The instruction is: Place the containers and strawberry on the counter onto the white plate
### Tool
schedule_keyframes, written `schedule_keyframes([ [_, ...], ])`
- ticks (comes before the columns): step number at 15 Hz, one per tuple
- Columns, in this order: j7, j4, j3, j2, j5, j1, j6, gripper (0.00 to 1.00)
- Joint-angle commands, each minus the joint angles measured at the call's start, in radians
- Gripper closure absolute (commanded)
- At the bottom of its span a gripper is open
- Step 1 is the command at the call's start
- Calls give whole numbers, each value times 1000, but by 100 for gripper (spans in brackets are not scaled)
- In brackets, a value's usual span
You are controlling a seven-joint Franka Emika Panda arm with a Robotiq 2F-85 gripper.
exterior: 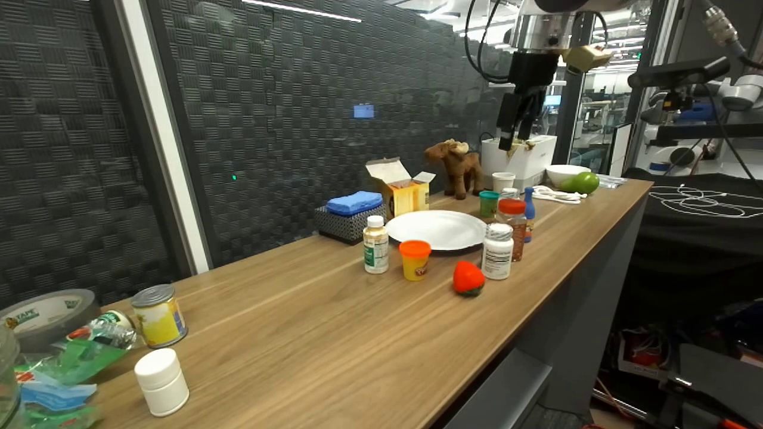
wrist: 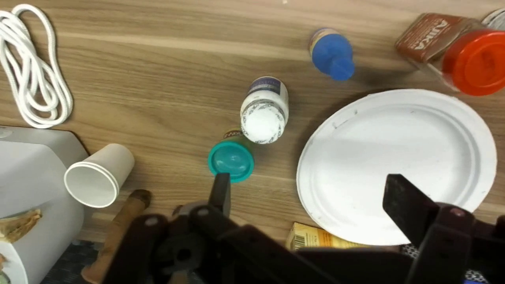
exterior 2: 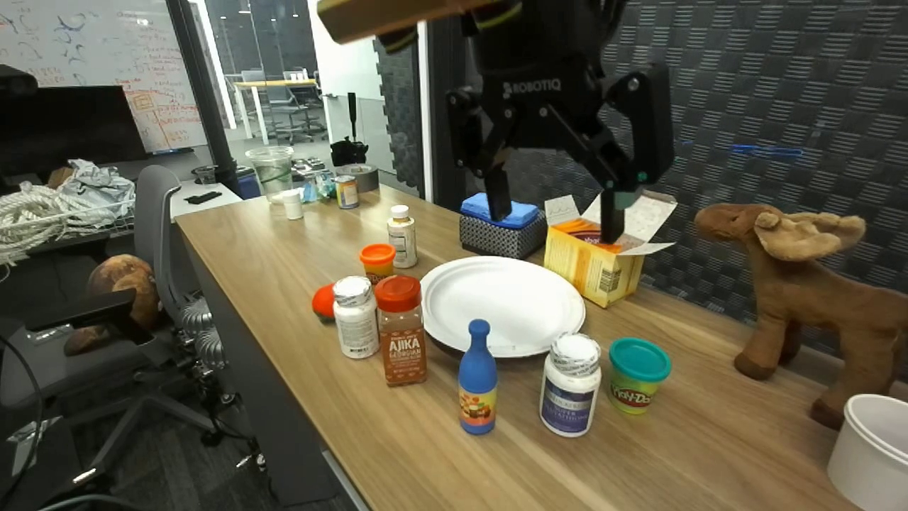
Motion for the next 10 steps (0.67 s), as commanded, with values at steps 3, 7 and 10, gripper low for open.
schedule_keyframes([
  [3,10,115,8,165,73,-61,52,0],
  [7,6,175,20,245,123,-94,44,0],
  [10,13,219,27,300,138,-111,44,0],
])
